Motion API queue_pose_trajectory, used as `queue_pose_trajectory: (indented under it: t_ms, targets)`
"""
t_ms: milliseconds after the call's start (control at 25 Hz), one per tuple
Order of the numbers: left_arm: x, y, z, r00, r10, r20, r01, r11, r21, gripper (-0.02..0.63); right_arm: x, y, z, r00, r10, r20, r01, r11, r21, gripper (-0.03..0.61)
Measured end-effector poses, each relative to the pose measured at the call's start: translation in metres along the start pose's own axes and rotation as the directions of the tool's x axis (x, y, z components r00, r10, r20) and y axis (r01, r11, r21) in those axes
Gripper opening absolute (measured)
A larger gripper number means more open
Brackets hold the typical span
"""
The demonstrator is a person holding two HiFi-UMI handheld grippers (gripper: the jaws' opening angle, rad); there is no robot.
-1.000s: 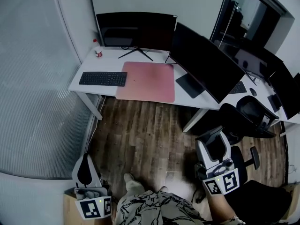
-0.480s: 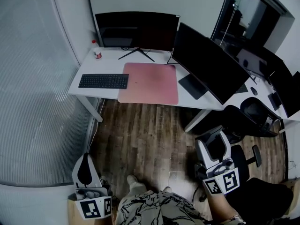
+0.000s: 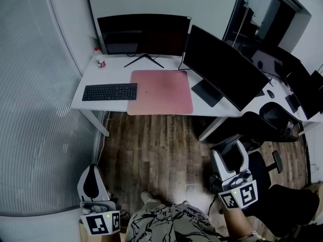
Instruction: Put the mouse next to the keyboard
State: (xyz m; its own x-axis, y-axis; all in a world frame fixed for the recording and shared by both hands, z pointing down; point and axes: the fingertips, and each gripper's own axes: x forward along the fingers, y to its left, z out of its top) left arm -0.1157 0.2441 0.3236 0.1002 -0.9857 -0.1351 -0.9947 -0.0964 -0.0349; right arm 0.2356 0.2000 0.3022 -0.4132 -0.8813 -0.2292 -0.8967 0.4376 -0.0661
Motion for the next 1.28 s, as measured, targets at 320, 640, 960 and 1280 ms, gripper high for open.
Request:
queue_pose_trajectory:
  t_ms: [320, 640, 960, 1280]
  targets:
    - [0.023, 0.032, -0.007, 0.998, -0.054, 0.007, 0.055, 0.998, -0.006, 0.002, 0.019, 0.022, -0.006, 0.999, -0.053, 0.009, 0.054, 0.998, -0.020, 0.304]
    - [0.042, 0.058, -0.008, 0.995, -0.098, 0.009, 0.098, 0.995, -0.003, 0.002, 0.034, 0.038, -0.010, 0.995, -0.098, 0.016, 0.098, 0.995, -0.031, 0.304]
    - [0.053, 0.065, -0.023, 0.993, -0.121, -0.008, 0.121, 0.993, -0.005, 0.002, 0.037, 0.047, -0.022, 0.994, -0.105, -0.001, 0.105, 0.994, -0.035, 0.304]
    - [0.076, 0.071, -0.025, 0.996, -0.091, -0.009, 0.092, 0.996, 0.010, 0.002, 0.063, 0.026, -0.033, 0.995, -0.099, -0.005, 0.099, 0.995, -0.030, 0.304]
